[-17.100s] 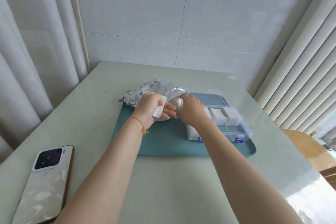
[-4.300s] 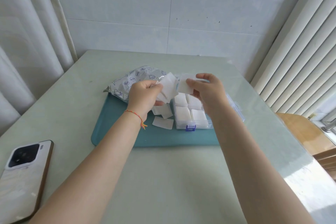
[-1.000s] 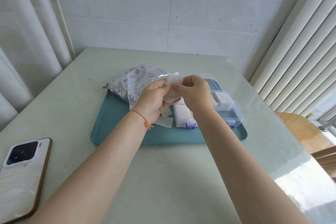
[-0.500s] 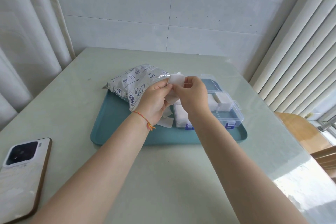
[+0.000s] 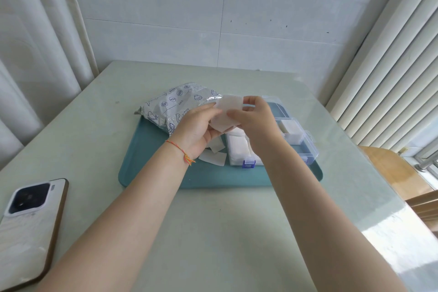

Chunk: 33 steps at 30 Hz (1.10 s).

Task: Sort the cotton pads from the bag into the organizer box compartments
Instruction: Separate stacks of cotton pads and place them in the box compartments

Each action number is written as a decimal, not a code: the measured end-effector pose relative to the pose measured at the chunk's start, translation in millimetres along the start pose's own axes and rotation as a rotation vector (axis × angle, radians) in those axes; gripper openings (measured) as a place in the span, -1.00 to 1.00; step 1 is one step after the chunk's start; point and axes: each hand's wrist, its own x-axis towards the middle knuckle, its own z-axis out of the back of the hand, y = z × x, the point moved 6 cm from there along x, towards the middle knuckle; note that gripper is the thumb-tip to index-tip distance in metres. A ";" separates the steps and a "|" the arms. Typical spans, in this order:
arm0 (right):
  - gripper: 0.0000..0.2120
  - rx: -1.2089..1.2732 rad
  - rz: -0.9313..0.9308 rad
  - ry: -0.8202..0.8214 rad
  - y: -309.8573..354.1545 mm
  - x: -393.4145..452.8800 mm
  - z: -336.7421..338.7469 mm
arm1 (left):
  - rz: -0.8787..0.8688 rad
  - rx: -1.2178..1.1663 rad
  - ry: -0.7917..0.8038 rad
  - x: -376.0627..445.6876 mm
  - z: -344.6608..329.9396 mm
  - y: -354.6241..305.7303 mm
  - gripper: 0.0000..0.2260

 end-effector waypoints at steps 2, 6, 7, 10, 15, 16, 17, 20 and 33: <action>-0.77 0.014 0.013 0.086 2.8 1.3 1.9 | -0.020 0.037 -0.013 -0.6 2.9 -1.7 -0.79; -0.86 0.076 0.007 0.133 13.7 2.6 18.6 | -0.015 0.102 -0.143 2.9 16.8 -1.2 -0.76; -0.86 0.085 0.010 0.102 16.2 5.0 27.4 | -0.016 0.130 -0.162 3.0 19.2 -2.4 -0.77; -0.90 0.102 0.006 0.064 21.1 10.3 48.7 | -0.018 0.171 -0.139 0.9 19.4 -7.2 -0.79; -0.96 -0.051 -0.001 0.268 17.6 3.4 33.4 | -0.001 0.185 -0.083 0.9 15.8 -6.2 -0.80; -0.96 -0.134 0.022 0.293 17.9 0.7 28.1 | 0.002 0.195 -0.079 1.6 15.6 -5.1 -0.81; -0.96 -0.228 0.055 0.311 20.2 -2.6 23.6 | 0.004 0.210 -0.080 1.9 15.6 -4.7 -0.83; -0.97 -0.475 0.169 0.360 29.5 -10.8 13.9 | 0.013 0.235 -0.086 2.7 16.0 -5.0 -0.91; -0.76 -1.044 0.571 0.312 28.0 -23.2 -24.2 | 0.202 0.061 -0.132 2.3 18.2 -0.1 -0.82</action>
